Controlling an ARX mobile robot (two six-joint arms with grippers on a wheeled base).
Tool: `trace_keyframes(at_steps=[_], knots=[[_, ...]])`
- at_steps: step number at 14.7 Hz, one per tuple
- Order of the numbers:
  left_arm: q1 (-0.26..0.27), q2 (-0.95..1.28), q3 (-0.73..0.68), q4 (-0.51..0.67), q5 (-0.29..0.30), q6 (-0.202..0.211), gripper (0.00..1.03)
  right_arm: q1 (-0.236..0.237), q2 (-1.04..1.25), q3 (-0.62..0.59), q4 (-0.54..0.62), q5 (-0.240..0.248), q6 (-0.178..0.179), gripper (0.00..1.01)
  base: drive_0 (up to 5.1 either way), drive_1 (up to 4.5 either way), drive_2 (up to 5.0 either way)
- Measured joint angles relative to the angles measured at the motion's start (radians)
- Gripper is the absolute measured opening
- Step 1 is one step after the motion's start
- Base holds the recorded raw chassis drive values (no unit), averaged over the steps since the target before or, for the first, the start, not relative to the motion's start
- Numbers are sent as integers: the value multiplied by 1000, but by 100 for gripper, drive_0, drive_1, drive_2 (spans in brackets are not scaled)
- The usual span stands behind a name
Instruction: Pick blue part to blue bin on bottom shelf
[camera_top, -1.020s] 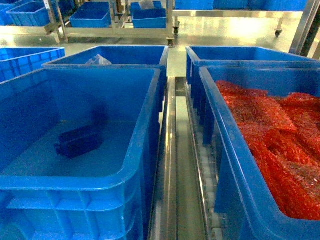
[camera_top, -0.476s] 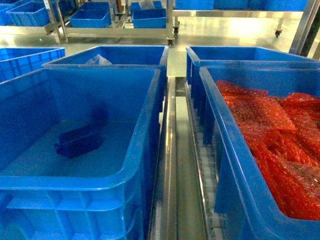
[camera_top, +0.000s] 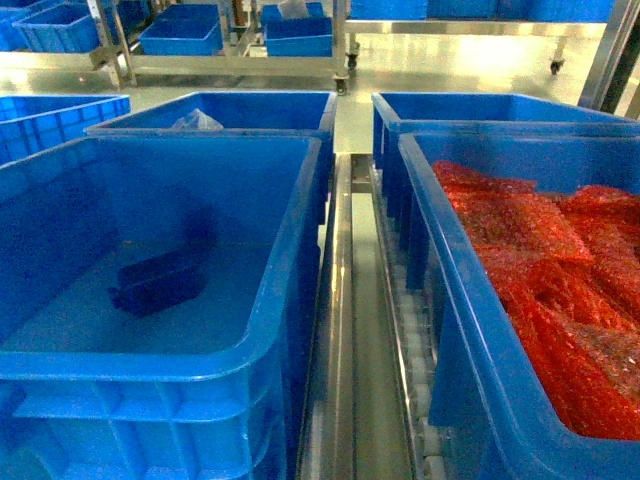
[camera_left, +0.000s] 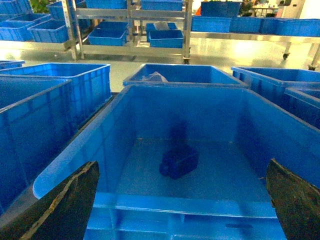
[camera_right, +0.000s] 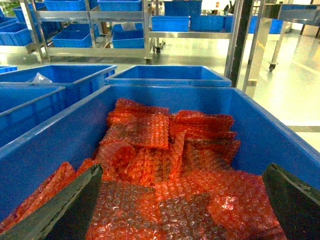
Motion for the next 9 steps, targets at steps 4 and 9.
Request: trace_keyframes(at_steps=[4,9], knots=[[0,0,0,0,0,0,98,0,0,0,0,0,0,98,0,0,0],[0,0,0,0,0,0,98,0,0,0,0,0,0,98,0,0,0]])
